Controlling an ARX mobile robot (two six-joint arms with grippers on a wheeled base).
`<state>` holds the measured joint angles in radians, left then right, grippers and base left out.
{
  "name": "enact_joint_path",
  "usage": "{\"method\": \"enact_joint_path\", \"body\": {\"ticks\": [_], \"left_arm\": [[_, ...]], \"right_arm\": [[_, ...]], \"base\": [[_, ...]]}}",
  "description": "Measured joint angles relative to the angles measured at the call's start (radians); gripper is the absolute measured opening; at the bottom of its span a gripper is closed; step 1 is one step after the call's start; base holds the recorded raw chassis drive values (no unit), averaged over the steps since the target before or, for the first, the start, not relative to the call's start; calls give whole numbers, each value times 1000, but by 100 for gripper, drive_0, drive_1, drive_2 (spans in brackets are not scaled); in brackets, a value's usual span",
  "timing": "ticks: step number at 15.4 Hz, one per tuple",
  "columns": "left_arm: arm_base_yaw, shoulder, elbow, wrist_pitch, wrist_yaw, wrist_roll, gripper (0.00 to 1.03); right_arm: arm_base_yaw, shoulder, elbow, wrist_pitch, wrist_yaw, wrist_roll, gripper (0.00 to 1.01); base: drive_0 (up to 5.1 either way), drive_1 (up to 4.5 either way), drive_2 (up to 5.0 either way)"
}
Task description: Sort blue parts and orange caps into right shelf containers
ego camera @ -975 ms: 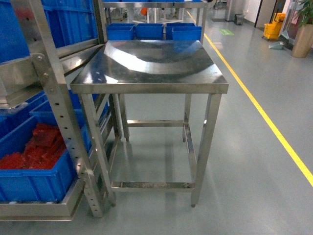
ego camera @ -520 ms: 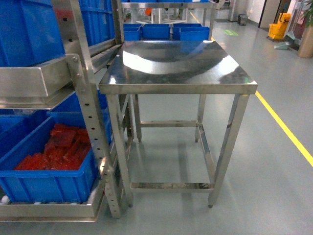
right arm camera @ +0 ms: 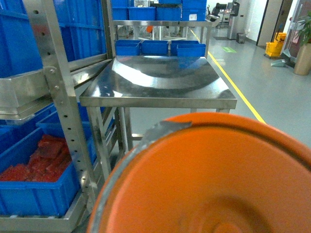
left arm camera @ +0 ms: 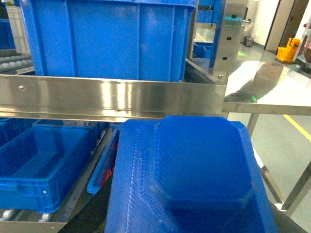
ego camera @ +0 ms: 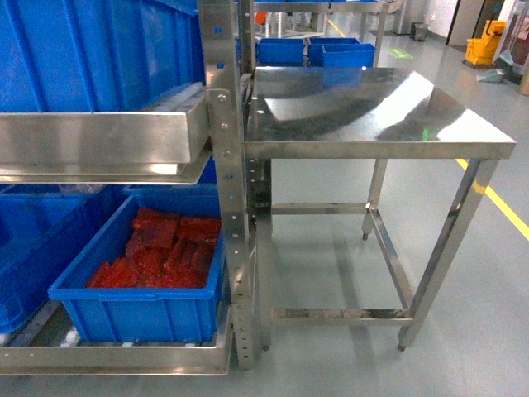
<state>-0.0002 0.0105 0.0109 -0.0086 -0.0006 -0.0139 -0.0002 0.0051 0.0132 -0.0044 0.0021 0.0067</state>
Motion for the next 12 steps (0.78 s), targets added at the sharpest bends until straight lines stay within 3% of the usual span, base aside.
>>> {"method": "enact_joint_path", "body": {"ticks": [12], "left_arm": [[0,0,0,3,-1,0,42]], "right_arm": [[0,0,0,1,-2,0,43]], "base": [[-507,239,239]]}}
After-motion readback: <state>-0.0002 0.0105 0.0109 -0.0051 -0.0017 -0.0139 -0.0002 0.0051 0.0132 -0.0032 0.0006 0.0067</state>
